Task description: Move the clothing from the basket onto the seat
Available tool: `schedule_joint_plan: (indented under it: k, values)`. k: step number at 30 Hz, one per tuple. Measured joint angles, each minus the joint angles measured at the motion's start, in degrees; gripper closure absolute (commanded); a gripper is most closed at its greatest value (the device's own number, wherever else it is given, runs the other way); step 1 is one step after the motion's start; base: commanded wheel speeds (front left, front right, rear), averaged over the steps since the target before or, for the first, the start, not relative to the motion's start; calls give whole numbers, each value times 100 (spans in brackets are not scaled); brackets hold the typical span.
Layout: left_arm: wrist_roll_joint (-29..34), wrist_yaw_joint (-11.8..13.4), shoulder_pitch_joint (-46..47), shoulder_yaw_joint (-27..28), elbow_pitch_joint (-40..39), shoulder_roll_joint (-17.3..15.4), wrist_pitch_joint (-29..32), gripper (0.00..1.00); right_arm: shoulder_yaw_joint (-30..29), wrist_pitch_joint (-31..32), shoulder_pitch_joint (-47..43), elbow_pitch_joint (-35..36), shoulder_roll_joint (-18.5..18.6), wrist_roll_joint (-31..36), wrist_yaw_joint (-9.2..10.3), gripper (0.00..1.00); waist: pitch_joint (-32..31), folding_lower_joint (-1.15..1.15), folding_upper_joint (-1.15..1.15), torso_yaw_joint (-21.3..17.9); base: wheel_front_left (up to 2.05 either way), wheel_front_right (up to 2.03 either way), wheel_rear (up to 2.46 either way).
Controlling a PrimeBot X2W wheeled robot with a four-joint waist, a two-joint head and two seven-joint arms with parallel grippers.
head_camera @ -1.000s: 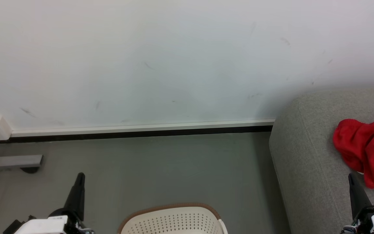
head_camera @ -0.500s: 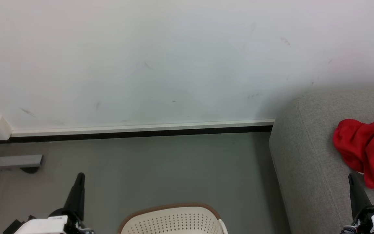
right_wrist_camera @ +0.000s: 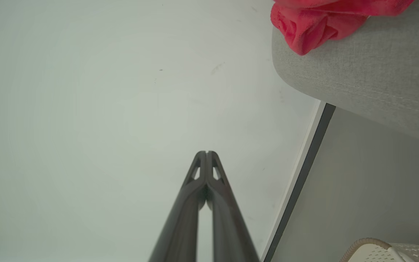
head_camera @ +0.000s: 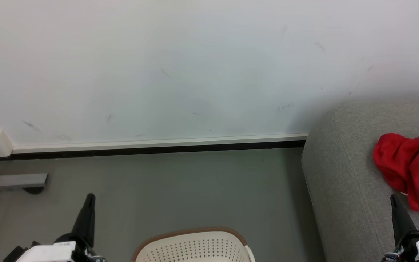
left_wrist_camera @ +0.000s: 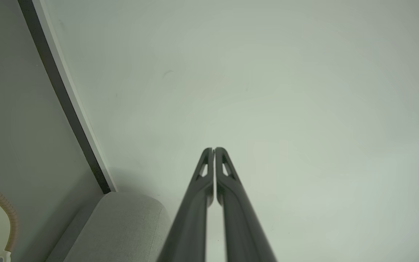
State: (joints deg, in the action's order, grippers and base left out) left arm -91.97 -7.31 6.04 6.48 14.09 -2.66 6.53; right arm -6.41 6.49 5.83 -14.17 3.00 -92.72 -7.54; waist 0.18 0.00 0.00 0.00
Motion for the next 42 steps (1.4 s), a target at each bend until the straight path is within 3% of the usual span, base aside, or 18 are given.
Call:
schedule_joint_plan:
  k: [42]
  values:
    - [0,0,0,0,0,0,0,100,-8,2,1,0,-10,5,0,100,0,0,0,0,0,0,0]
